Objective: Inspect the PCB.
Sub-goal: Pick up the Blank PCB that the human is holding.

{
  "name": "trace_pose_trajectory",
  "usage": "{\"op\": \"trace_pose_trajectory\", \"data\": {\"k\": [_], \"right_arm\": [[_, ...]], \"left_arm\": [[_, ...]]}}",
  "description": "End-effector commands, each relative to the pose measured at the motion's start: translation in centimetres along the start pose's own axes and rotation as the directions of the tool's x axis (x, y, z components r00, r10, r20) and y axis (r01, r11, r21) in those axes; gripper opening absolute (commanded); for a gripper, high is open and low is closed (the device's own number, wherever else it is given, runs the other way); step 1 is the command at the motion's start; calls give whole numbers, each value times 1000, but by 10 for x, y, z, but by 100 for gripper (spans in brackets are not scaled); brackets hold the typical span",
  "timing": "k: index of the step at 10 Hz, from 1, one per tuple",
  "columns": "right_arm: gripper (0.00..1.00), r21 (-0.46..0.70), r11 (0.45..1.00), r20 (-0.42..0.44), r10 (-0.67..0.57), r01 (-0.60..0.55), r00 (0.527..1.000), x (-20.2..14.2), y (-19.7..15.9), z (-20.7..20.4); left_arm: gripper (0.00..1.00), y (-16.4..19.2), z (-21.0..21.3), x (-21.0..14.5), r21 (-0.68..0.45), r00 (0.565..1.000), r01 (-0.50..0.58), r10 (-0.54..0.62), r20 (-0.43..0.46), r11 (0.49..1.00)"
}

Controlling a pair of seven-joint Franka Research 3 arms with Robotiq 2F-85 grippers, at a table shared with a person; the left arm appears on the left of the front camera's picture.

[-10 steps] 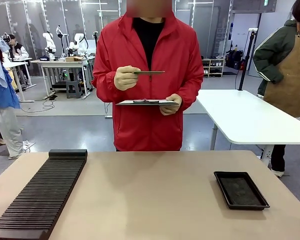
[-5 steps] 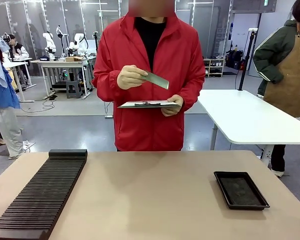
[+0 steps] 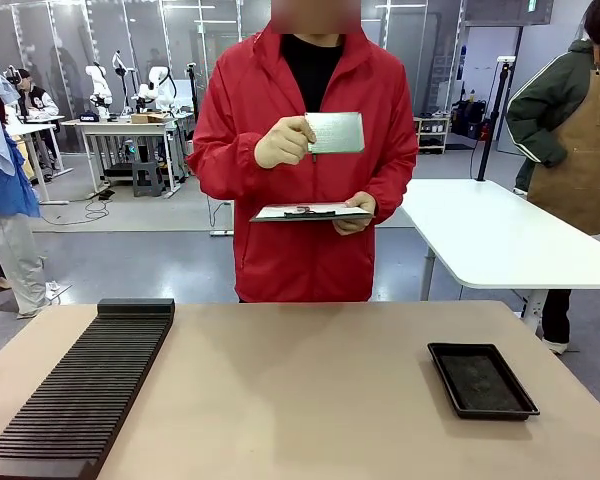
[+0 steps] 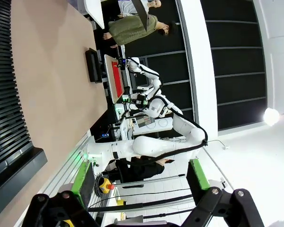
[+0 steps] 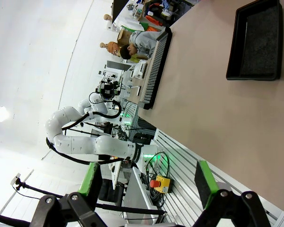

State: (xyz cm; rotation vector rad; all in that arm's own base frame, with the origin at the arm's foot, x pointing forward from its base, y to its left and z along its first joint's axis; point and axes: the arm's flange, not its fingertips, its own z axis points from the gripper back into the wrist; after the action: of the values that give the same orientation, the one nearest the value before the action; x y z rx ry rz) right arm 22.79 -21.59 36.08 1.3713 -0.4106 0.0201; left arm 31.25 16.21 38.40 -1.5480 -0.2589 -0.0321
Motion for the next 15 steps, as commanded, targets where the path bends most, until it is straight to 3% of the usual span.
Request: {"op": "trace_pose_trajectory", "data": {"k": [1,15], "right_arm": [[100,9,1000,6,7,-7,1000,0,2,0],[100,9,1000,6,7,-7,1000,0,2,0]], "left_arm": [[100,0,1,-1,3,1000,0,0,3,1000],[100,0,1,-1,3,1000,0,0,3,1000]]}}
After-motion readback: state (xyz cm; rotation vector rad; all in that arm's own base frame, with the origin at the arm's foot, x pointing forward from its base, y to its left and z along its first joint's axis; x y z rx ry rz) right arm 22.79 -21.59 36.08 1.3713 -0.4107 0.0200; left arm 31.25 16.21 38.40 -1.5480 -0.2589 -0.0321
